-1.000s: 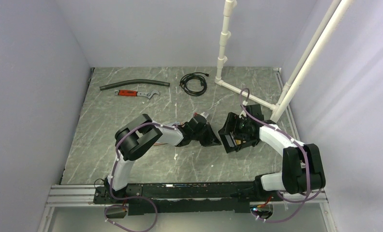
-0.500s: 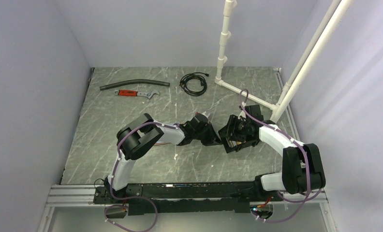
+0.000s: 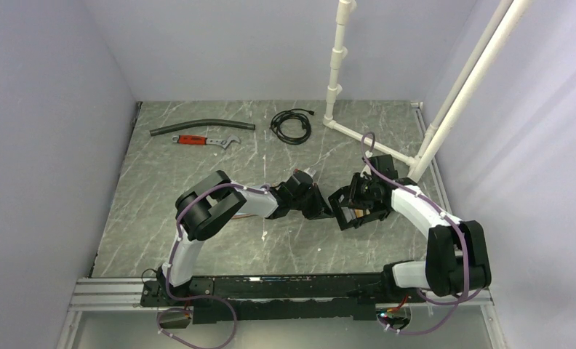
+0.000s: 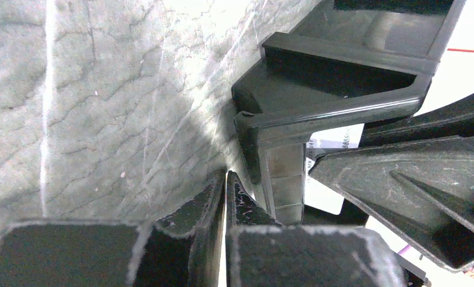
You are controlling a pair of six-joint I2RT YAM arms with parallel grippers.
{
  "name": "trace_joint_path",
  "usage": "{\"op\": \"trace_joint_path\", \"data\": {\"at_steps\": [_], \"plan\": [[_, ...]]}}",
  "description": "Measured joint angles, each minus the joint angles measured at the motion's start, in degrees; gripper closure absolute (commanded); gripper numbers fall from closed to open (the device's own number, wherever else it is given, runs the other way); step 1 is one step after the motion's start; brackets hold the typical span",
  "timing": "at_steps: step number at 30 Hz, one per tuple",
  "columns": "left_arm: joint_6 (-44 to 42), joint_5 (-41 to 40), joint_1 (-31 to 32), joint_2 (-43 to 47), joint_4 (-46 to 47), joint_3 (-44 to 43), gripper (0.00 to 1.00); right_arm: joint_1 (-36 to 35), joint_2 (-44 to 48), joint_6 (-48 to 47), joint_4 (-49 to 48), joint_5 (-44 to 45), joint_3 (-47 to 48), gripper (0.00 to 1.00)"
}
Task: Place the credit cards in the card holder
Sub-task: Pick up the credit card from the storage box.
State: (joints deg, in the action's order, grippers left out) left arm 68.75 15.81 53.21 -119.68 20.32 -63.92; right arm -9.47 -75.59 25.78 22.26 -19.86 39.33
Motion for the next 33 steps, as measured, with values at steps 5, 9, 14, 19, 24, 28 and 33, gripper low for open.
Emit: {"op": "trace_joint_path", "data": {"at_steps": [5, 9, 14, 19, 24, 28, 33], "plan": [[0.5, 0.0, 0.0, 0.0, 0.0, 0.0, 0.89, -0.9, 0.7, -1.3, 3.0, 3.4, 1.5, 1.00], [0.8, 0.0, 0.0, 0.0, -0.3, 0.0, 0.81, -2.8, 0.9, -1.8, 5.9, 7.7, 3.4, 1.00], [-0.5, -0.5, -0.3, 2.4, -3.1, 0.7, 0.60, -8.3, 2.0, -2.9, 10.4, 16.7, 7.6, 1.00], [-3.8, -1.0, -1.0, 8.3, -10.1, 3.3, 0.44, -16.1, 2.8, -4.3, 13.8, 28.0, 12.0, 1.00], [-8.1, -0.9, -3.8, 22.1, -17.0, 11.3, 0.40, -22.0, 4.2, -5.0, 17.1, 35.9, 14.6, 1.00], [-13.0, 4.0, -10.1, 35.5, -19.6, 15.8, 0.38, -23.1, 5.6, -5.2, 18.9, 35.3, 18.2, 1.00], [-17.7, 15.9, -20.9, 47.8, -19.3, 17.1, 0.35, -23.1, 6.4, -1.6, 9.2, 17.5, 20.0, 1.00]]}}
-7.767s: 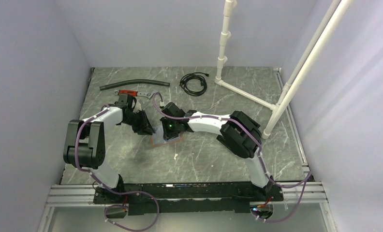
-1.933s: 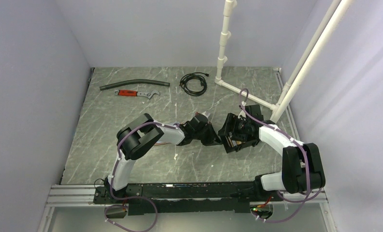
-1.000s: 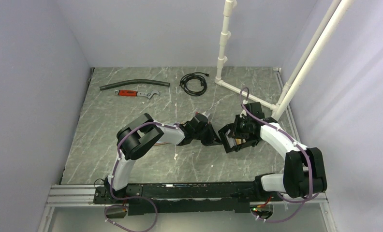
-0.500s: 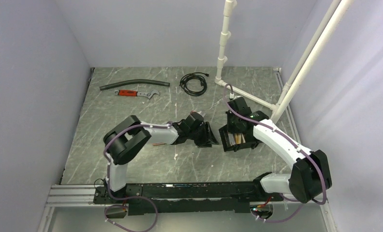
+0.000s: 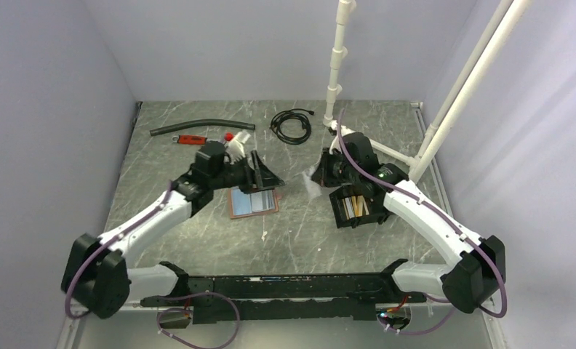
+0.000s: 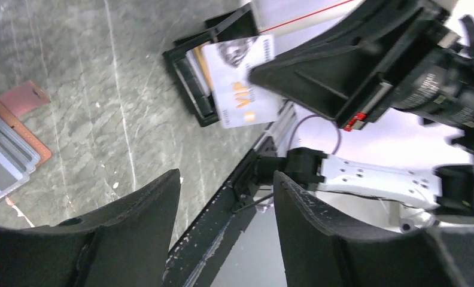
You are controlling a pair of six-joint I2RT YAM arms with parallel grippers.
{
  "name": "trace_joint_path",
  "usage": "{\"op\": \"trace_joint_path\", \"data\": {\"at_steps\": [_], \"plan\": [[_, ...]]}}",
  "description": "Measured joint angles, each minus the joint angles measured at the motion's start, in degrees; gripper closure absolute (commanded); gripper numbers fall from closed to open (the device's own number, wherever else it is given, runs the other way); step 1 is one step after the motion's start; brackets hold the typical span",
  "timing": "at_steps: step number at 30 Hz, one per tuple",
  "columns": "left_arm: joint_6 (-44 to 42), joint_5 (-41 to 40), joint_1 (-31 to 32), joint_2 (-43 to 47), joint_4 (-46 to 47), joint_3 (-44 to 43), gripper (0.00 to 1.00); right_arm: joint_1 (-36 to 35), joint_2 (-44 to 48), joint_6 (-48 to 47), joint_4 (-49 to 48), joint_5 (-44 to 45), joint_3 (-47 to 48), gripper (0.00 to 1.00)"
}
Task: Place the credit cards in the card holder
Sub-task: Pick up the credit card from the storage box.
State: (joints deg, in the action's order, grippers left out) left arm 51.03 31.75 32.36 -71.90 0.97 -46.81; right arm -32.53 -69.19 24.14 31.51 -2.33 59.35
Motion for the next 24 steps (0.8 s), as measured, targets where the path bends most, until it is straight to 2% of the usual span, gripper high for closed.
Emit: {"op": "trace_joint_path", "data": {"at_steps": [3, 6, 10, 16, 21, 23, 24], "plan": [[-0.4, 5.8, -5.7, 5.3, 0.0, 0.9, 0.22, -0.2, -1.1, 6.9, -13.6, -13.8, -1.4, 1.00], [0.8, 9.7, -11.2, 9.7, 0.0, 1.9, 0.20, -0.5, -3.4, 15.5, -29.1, -23.9, -3.2, 1.00], [5.1, 12.5, -16.5, 15.1, 2.5, 5.5, 0.22, -1.0, -6.9, 24.8, -44.0, -31.6, -4.1, 1.00], [14.6, 18.4, -18.6, 15.7, 16.8, 11.0, 0.53, -3.4, -10.4, 33.2, -57.0, -35.8, -4.1, 1.00], [15.7, 21.2, -18.8, 15.2, 19.8, 10.6, 0.93, -4.9, -11.9, 35.6, -61.6, -36.2, -4.2, 0.99], [12.9, 21.6, -19.3, 15.5, 15.1, 8.6, 1.00, -5.0, -12.6, 35.1, -61.0, -35.6, -4.1, 0.77], [10.0, 21.3, -19.7, 15.6, 9.6, 6.4, 1.00, -5.0, -12.9, 33.9, -58.9, -35.0, -3.8, 0.68]]}}
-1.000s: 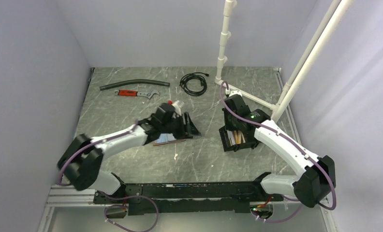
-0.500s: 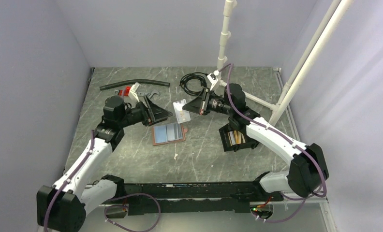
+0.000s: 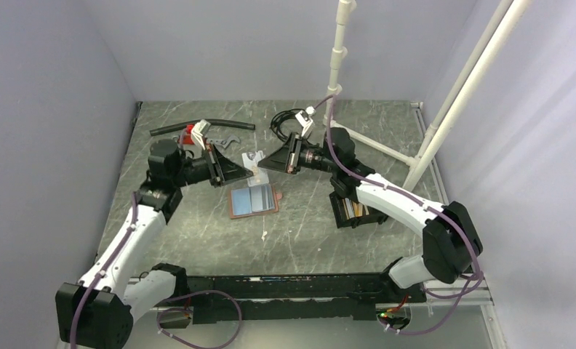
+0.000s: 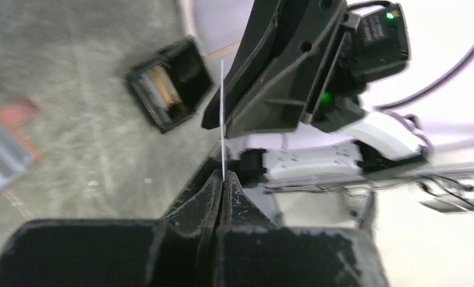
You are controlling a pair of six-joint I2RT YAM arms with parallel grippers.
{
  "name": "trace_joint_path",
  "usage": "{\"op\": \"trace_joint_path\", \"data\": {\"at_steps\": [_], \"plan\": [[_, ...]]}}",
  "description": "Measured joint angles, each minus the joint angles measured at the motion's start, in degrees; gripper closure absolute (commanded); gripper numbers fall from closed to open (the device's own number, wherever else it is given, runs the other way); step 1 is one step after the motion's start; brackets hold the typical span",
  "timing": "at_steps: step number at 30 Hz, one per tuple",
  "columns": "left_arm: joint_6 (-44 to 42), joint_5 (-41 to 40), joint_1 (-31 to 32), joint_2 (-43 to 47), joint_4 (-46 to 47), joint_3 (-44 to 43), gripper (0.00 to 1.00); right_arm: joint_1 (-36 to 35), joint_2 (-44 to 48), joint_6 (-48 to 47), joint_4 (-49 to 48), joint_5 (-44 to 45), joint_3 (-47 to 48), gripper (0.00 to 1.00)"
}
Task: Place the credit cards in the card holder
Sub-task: Pick up the credit card from the storage box, then insert the credit card into the card holder.
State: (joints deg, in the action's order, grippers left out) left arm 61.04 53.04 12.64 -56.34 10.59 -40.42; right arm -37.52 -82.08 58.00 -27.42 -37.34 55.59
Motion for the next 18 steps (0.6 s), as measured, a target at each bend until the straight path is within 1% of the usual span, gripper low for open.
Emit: {"op": "trace_joint_path", "data": {"at_steps": [2, 3, 4, 6, 8, 10, 12, 16, 17, 18], "plan": [[-9.1, -1.8, -1.4, -1.6, -15.6, -7.5, 1.00, -0.4, -0.9, -4.2, 8.0, 3.0, 2.5, 0.55], [-13.7, -3.4, -2.4, -3.0, -22.3, -11.5, 1.00, -0.5, -1.9, -7.8, 13.2, 4.8, 5.0, 0.51], [-18.7, -5.2, -3.5, -5.3, -29.5, -15.9, 1.00, -0.6, -2.8, -9.9, 16.0, 5.9, 6.5, 0.49], [-27.7, -8.4, -6.1, -9.7, -38.7, -21.9, 1.00, -0.6, -5.1, -14.8, 20.7, 7.1, 8.9, 0.49], [-34.4, -11.1, -8.7, -12.7, -45.2, -22.8, 1.00, -0.6, -7.8, -18.6, 23.8, 7.0, 10.1, 0.55], [-39.1, -13.9, -10.8, -14.9, -51.1, -21.4, 1.00, -1.0, -12.6, -21.7, 26.4, 6.2, 12.0, 0.68], [-42.0, -15.0, -11.3, -17.1, -54.9, -20.6, 1.00, -2.1, -18.2, -23.7, 28.1, 5.0, 14.2, 0.78], [-45.4, -11.0, -11.3, -24.2, -56.1, -20.4, 1.00, -3.9, -26.9, -25.9, 30.4, 2.9, 16.2, 0.97], [-45.8, -10.1, -11.3, -25.6, -56.0, -20.4, 1.00, -4.3, -28.1, -26.4, 31.2, 2.6, 16.2, 1.00], [-46.0, -9.0, -11.3, -27.6, -55.8, -20.4, 1.00, -4.5, -28.9, -26.9, 31.9, 2.6, 16.2, 1.00]]}}
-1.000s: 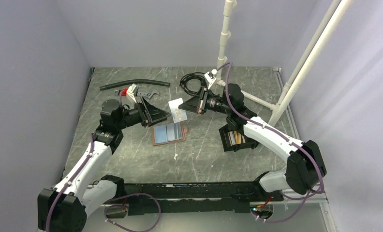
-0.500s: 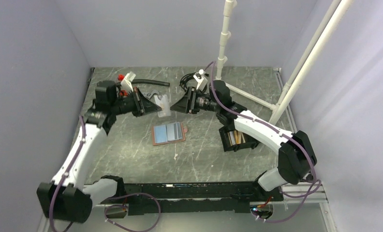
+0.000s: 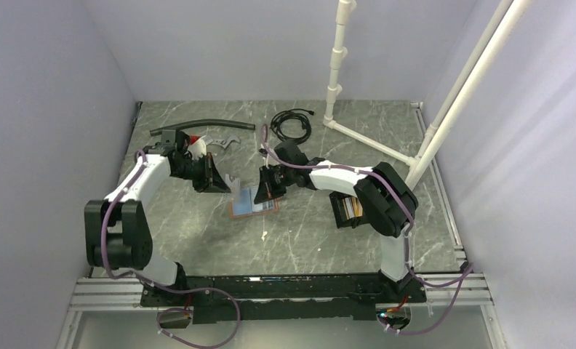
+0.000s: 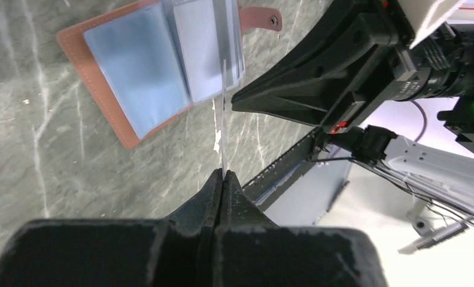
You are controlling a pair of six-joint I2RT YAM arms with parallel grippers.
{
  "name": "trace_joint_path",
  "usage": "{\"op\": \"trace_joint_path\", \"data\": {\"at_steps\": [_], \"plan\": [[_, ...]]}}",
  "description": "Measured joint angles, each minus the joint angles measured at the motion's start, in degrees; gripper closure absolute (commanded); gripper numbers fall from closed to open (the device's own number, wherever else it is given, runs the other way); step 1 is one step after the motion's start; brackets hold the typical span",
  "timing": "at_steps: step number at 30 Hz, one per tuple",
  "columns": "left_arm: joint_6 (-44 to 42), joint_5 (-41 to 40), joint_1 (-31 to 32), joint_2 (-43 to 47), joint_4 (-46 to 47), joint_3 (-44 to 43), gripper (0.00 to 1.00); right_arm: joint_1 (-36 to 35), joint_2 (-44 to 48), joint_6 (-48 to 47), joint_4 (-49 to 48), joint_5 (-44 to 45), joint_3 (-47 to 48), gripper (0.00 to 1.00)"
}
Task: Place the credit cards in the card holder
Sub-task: Insert the credit card into the card holder.
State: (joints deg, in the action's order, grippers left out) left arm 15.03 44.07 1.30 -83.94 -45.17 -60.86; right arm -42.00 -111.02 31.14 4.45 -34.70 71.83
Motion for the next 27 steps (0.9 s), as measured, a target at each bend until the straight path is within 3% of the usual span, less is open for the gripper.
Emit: {"op": "trace_joint_path", "data": {"at_steps": [8, 27], "plan": [[-0.7, 4.9, 0.0, -10.4, 3.2, 0.1, 1.00, 1.0, -2.9, -3.8, 3.7, 2.8, 0.6, 1.00], [-1.0, 10.3, 0.4, -19.8, 11.8, 4.3, 1.00, 5.3, -5.1, -5.1, 2.1, -0.3, 0.2, 1.00]]}}
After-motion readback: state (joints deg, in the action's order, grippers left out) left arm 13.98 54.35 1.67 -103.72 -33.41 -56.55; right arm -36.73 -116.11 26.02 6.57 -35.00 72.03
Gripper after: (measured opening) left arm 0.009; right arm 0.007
